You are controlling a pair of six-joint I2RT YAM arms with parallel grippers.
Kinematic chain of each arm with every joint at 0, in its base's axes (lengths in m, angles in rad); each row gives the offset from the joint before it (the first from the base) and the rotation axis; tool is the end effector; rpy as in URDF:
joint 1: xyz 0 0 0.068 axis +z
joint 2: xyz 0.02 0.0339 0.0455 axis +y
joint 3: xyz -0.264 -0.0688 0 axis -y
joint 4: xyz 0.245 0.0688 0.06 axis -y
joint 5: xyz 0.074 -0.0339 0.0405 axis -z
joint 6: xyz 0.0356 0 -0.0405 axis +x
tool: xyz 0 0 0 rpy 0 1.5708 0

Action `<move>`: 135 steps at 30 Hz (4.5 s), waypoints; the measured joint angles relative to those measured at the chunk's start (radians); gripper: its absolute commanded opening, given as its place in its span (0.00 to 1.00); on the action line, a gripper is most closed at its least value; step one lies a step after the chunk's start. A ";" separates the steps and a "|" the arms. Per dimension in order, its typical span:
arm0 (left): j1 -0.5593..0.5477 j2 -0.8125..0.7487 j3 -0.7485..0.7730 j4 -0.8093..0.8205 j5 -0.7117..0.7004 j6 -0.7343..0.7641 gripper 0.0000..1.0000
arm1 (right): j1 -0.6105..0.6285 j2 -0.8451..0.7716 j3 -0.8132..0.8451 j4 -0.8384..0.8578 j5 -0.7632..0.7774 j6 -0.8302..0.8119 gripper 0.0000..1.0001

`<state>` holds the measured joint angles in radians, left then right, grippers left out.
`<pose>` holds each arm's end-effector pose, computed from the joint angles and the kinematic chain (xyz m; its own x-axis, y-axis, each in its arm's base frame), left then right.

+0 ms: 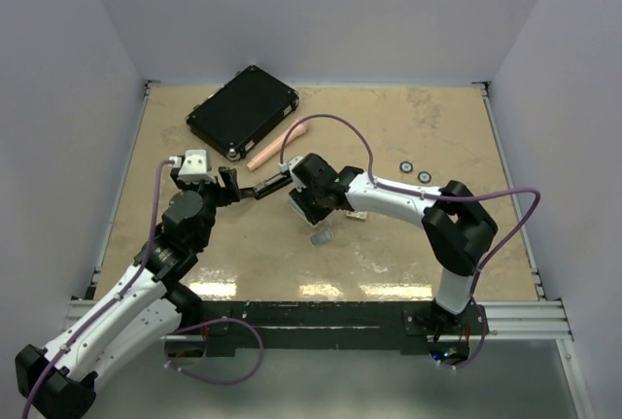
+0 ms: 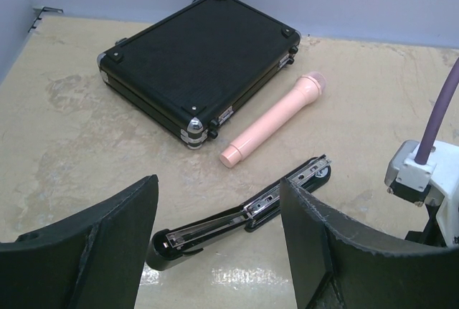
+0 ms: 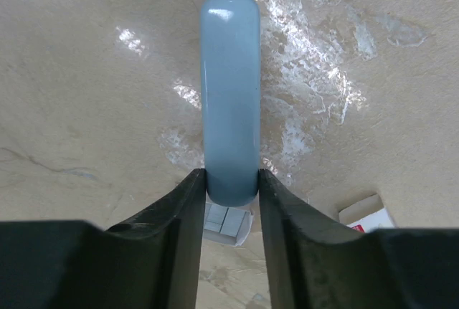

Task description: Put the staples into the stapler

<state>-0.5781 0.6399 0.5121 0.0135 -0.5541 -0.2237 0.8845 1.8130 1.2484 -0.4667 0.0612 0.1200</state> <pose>0.1463 -0.0731 0.2875 -0.0991 -0.1606 -0.9820 0.0050 0.9868 -0.1619 0.2416 0.2916 0.1954 -0.6298 -0.5803 -0.5163 -0.6817 0.7315 0.0094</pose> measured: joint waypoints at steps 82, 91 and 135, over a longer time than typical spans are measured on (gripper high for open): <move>0.017 1.412 0.951 -0.441 0.576 0.492 0.59 | -0.538 -0.766 -0.320 0.082 -0.024 -0.005 0.92; 0.021 1.429 0.970 -0.482 0.634 0.569 0.39 | -0.538 -0.820 -0.334 0.084 -0.017 -0.005 0.92; -0.271 1.140 0.565 -0.494 0.887 0.699 0.66 | -0.538 -0.856 -0.396 0.094 -0.029 0.000 0.91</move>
<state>-0.8490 1.7802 1.0775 -0.4801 0.3328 0.4755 0.3466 0.9569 0.8520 -0.3725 0.0326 0.1200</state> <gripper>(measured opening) 0.647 0.916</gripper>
